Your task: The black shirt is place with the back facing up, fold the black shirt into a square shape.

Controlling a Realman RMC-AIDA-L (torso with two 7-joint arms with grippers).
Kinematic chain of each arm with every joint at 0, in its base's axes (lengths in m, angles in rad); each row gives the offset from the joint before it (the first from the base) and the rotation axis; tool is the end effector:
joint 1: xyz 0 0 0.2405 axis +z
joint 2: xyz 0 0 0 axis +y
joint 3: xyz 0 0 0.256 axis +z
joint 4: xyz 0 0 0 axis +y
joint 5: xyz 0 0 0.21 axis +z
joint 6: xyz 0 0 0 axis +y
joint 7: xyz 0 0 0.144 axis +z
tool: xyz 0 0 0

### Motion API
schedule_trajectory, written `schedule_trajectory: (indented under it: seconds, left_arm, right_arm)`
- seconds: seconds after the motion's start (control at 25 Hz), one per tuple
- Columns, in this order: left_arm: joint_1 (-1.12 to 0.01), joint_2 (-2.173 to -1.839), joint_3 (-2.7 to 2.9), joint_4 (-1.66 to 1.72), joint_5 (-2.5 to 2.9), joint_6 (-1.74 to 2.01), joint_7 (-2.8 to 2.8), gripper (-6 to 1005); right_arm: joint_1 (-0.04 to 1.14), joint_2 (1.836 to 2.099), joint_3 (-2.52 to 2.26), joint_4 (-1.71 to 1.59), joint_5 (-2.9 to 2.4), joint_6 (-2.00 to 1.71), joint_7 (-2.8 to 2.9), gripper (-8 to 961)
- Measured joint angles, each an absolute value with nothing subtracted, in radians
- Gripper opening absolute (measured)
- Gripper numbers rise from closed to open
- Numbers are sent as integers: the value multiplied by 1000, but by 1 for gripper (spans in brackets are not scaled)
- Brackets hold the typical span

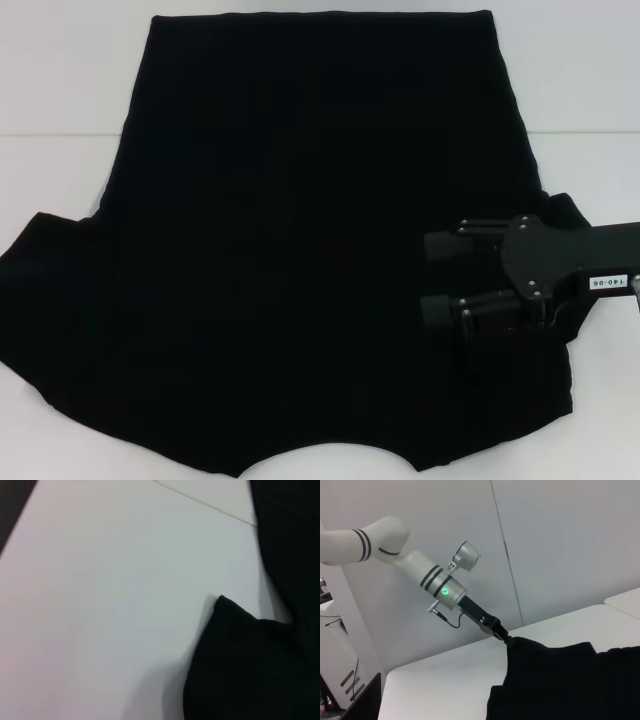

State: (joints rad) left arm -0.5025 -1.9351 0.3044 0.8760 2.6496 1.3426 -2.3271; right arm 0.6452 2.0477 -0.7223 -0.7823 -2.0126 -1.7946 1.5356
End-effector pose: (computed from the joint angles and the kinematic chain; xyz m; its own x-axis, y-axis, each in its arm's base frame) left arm -0.3944 0.3255 0.1371 0.1397 0.8221 0.5519 0.9276 0.0864 -0.3634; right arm 0.2032 0.3407 0.0263 0.8383 -0.2759 -0.4703 -0.2940 -0.9551 0.0362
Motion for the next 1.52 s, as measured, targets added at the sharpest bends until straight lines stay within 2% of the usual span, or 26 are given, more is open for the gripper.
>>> schedule_trajectory:
  seconds: [0.36,0.68,0.8,0.92,1.08,1.12,1.16,1.36,1.52]
  left_arm:
    - [-500,-1934,294,886,2644,1358,-2320,34]
    - [-540,-1937,307,879,2585,1404,-2301,44]
    - [-587,-1956,329,878,2525,1474,-2257,47]
    - [-631,-1989,378,880,2499,1520,-2214,51]
    - [-672,-2052,478,886,2463,1548,-2152,56]
    - [-672,-2052,478,886,2463,1548,-2152,57]
    - [-686,-2086,549,887,2453,1548,-2136,58]
    - [-690,-2127,673,886,2452,1499,-2135,141]
    - [-674,-2126,664,909,2405,1503,-2127,208]
  right_arm:
    - [644,2048,-722,-782,-2013,-1795,1535,913]
    - [635,2048,-722,-782,-2013,-1794,1535,914]
    - [629,2048,-723,-781,-2013,-1794,1534,913]
    - [622,2048,-723,-781,-2013,-1794,1534,912]
    - [617,2048,-722,-780,-2013,-1793,1534,912]
    - [616,2049,-722,-780,-2013,-1794,1534,912]
    - [616,2049,-720,-780,-2013,-1794,1534,912]
    - [619,2049,-712,-779,-2013,-1796,1535,911]
    - [622,2048,-704,-786,-2013,-1797,1542,911]
